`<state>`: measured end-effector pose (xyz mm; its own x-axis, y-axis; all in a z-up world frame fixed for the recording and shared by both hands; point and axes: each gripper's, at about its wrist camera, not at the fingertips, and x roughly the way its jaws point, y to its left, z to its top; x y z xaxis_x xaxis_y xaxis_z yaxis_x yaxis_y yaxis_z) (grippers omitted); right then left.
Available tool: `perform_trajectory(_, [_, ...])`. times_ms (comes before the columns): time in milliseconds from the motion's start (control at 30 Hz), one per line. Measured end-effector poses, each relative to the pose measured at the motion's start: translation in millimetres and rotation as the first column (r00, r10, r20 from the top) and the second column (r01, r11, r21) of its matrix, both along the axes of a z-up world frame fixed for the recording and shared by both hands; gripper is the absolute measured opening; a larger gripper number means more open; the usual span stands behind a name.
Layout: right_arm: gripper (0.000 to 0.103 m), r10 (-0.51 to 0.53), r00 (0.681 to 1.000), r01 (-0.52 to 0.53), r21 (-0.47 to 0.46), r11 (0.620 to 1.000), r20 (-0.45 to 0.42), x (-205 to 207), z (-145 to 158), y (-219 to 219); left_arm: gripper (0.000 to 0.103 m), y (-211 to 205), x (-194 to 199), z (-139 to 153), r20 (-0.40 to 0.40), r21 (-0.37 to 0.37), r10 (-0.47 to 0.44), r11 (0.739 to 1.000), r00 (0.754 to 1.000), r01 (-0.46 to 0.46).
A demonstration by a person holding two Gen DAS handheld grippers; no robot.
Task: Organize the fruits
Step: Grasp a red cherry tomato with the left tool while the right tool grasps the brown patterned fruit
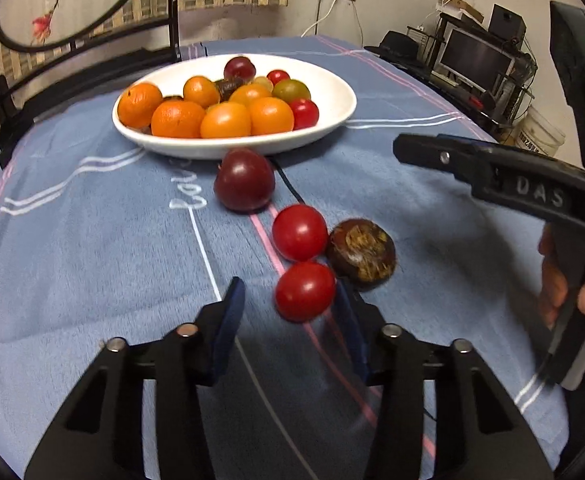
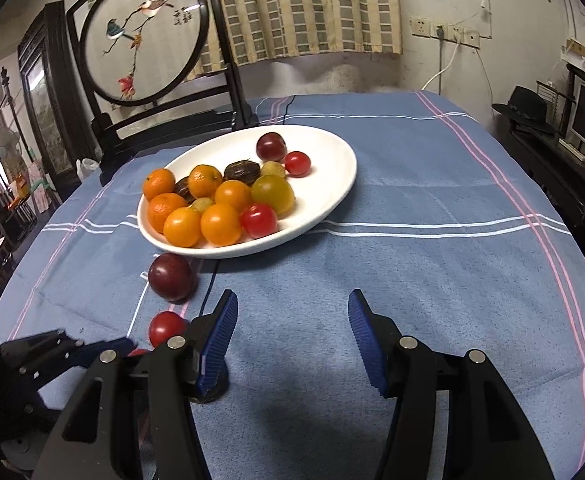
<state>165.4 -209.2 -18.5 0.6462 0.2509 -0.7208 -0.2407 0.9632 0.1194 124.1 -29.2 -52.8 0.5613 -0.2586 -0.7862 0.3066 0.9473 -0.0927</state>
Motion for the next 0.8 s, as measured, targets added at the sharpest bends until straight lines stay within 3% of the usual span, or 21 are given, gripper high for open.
perform_trajectory(33, [0.058, 0.003, 1.0, -0.003, -0.002, 1.0, -0.001, -0.1, 0.0, 0.5, 0.027, -0.8, -0.4, 0.3, 0.002, -0.011, -0.016, 1.0, 1.0, 0.016])
perform_trajectory(167, [0.059, 0.035, 0.999, -0.036, -0.015, 0.999, -0.011, -2.1, -0.6, 4.6, 0.027, 0.7, -6.8, 5.8, 0.022, -0.005, -0.023, 1.0, 0.999, 0.023])
perform_trajectory(300, [0.06, 0.149, 0.987, -0.153, -0.054, 0.987, -0.064, -6.8, -9.0, 24.4, 0.027, 23.0, -3.6, 17.8, 0.042, -0.054, 0.058, 0.997, 0.997, -0.056])
perform_trajectory(500, [0.06, 0.256, 0.962, -0.265, -0.106, 0.958, -0.09, -18.9, -18.6, 52.4, 0.027, 50.0, 9.0, 16.6, 0.003, -0.083, 0.177, 0.981, 0.984, -0.176])
perform_trajectory(700, [0.061, 0.272, 0.956, -0.288, -0.166, 0.943, -0.111, -27.0, -33.1, 68.2, 0.027, 42.4, 8.2, 16.7, 0.012, -0.07, 0.145, 0.987, 0.989, -0.144])
perform_trajectory(800, [0.051, 0.279, 0.955, -0.293, -0.192, 0.937, -0.097, -31.7, -32.3, 75.0, 0.027, 43.0, 8.3, 15.3, 0.007, -0.071, 0.143, 0.987, 0.99, -0.142])
